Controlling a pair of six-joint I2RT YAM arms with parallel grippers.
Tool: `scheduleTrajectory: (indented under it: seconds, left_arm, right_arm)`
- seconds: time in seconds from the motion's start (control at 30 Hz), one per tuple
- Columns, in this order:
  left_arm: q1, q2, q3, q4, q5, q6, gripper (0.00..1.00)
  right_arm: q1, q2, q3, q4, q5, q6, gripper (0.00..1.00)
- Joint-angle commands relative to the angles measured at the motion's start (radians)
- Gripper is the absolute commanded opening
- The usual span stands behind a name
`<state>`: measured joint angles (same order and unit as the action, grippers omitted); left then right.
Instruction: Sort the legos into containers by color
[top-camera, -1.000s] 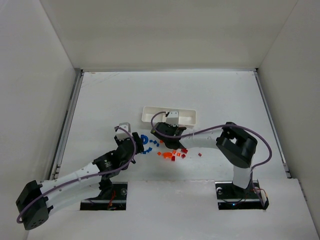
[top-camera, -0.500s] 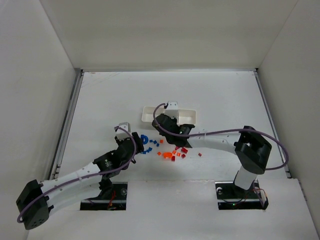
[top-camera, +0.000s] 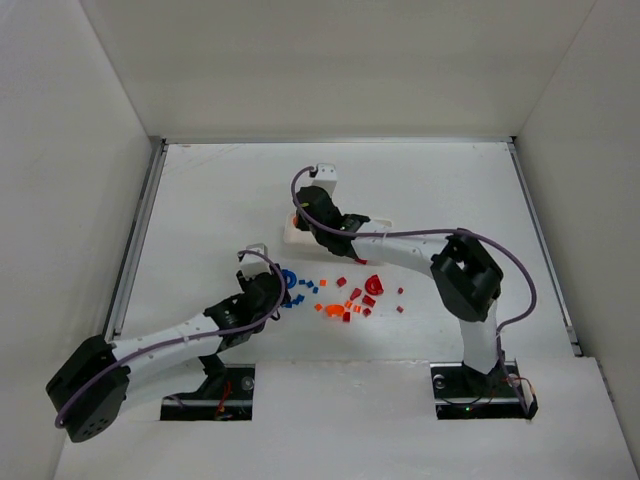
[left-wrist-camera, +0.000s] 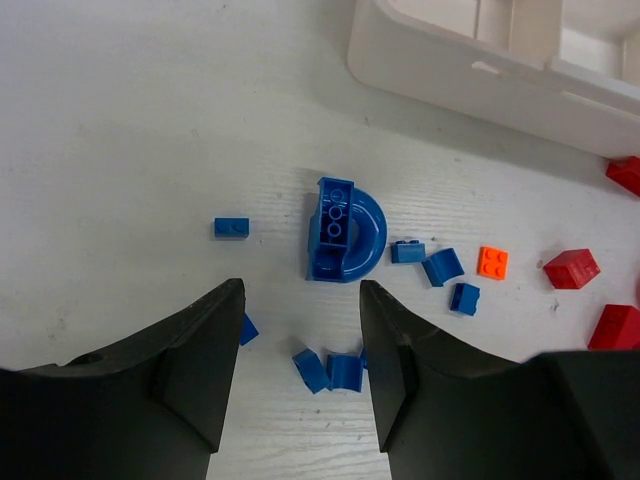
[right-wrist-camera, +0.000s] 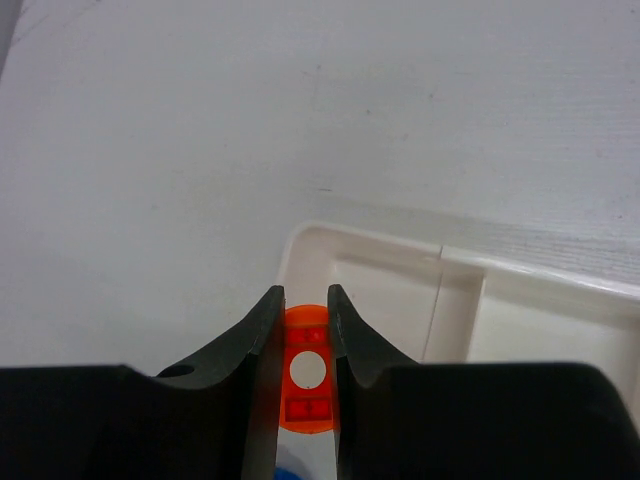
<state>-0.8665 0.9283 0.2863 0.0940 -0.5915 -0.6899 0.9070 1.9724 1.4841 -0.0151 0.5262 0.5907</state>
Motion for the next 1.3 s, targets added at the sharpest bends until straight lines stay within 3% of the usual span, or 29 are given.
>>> scheduleTrajectory:
  seconds: [0.0, 0.07, 0.27, 0.4, 0.83, 1.1, 1.27]
  left_arm:
    - [0.017, 0.084, 0.027, 0.124, 0.019, 0.021, 0.47]
    - [0.021, 0.115, 0.033, 0.142, 0.022, 0.024, 0.47]
    - [0.039, 0.197, 0.039, 0.205, 0.027, 0.039, 0.46]
    - [0.053, 0.216, 0.042, 0.227, 0.027, 0.047, 0.46]
    - [0.073, 0.346, 0.106, 0.282, 0.022, 0.095, 0.40]
    - [0.083, 0.409, 0.149, 0.273, 0.021, 0.105, 0.22]
    - [0.083, 0.418, 0.146, 0.274, 0.027, 0.107, 0.18]
  right_arm:
    - [-0.007, 0.042, 0.064, 0.050, -0.017, -0.023, 0.23]
    - [-0.007, 0.055, 0.068, 0.056, -0.015, -0.023, 0.24]
    - [-0.007, 0.048, 0.042, 0.083, -0.015, -0.017, 0.47]
    - [-0.007, -0.004, -0.002, 0.099, -0.011, -0.017, 0.55]
    - [0.029, -0.348, -0.475, 0.256, 0.021, 0.020, 0.50]
    - [0.039, -0.483, -0.639, 0.288, 0.072, 0.050, 0.51]
    - [0.020, -0.601, -0.767, 0.300, 0.075, 0.087, 0.56]
